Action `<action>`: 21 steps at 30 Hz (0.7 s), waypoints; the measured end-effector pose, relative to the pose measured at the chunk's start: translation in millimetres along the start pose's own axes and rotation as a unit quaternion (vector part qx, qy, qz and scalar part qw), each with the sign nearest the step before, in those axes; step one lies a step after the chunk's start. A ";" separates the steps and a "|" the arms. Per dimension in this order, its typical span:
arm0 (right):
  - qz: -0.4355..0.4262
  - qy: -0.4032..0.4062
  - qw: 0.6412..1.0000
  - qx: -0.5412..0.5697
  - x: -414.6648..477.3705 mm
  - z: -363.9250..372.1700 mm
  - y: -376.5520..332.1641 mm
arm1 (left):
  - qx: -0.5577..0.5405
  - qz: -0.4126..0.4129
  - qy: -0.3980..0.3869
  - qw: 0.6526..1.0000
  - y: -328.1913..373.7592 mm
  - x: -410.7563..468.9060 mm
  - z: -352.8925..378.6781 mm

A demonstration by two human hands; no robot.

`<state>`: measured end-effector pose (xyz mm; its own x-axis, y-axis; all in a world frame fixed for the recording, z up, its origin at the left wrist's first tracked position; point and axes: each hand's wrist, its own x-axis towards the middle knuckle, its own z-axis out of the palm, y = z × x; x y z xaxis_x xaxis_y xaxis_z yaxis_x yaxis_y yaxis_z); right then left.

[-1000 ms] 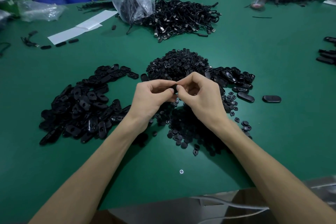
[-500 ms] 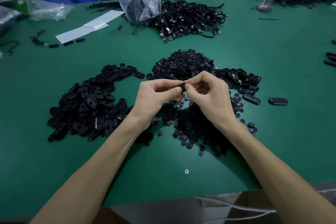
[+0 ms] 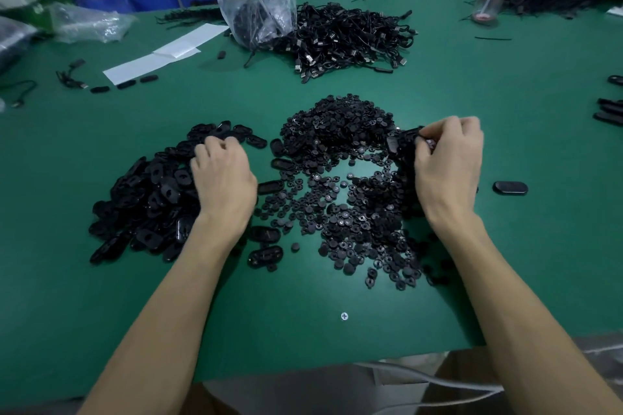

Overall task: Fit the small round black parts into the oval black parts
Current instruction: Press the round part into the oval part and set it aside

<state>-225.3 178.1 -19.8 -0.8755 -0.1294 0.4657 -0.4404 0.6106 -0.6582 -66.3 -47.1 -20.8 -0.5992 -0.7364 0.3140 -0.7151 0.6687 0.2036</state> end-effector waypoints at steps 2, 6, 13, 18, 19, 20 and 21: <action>0.012 -0.009 0.999 -0.037 2.5 -0.2 4.9 | 0.050 -0.027 -0.007 0.998 -6.0 2.3 -3.0; 0.034 -0.040 0.996 -0.076 3.3 0.0 10.3 | 0.080 -0.050 -0.034 0.995 -14.9 4.6 -0.3; 0.003 -0.044 0.995 -0.090 -1.5 7.1 2.2 | -0.040 0.132 -0.049 0.989 -7.9 18.3 9.4; -0.021 -0.063 0.993 -0.098 -3.6 11.5 2.0 | -0.038 0.160 -0.109 0.980 -4.6 23.9 20.3; -0.031 -0.067 0.993 -0.092 -4.0 11.5 1.1 | -0.055 0.145 -0.084 0.984 -5.8 24.1 20.0; -0.044 -0.073 0.993 -0.079 -4.9 11.5 -0.8 | -0.074 0.130 -0.064 0.987 -7.1 24.5 19.2; -0.060 -0.086 0.993 -0.059 -6.1 11.4 -3.4 | -0.089 0.119 -0.051 0.988 -8.7 25.1 19.0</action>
<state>-220.8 167.9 -27.1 -0.8436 -0.3320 0.4221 -0.5260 0.6689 -0.5252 -82.0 -73.4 -32.3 -0.7824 -0.5564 0.2799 -0.4804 0.8251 0.2973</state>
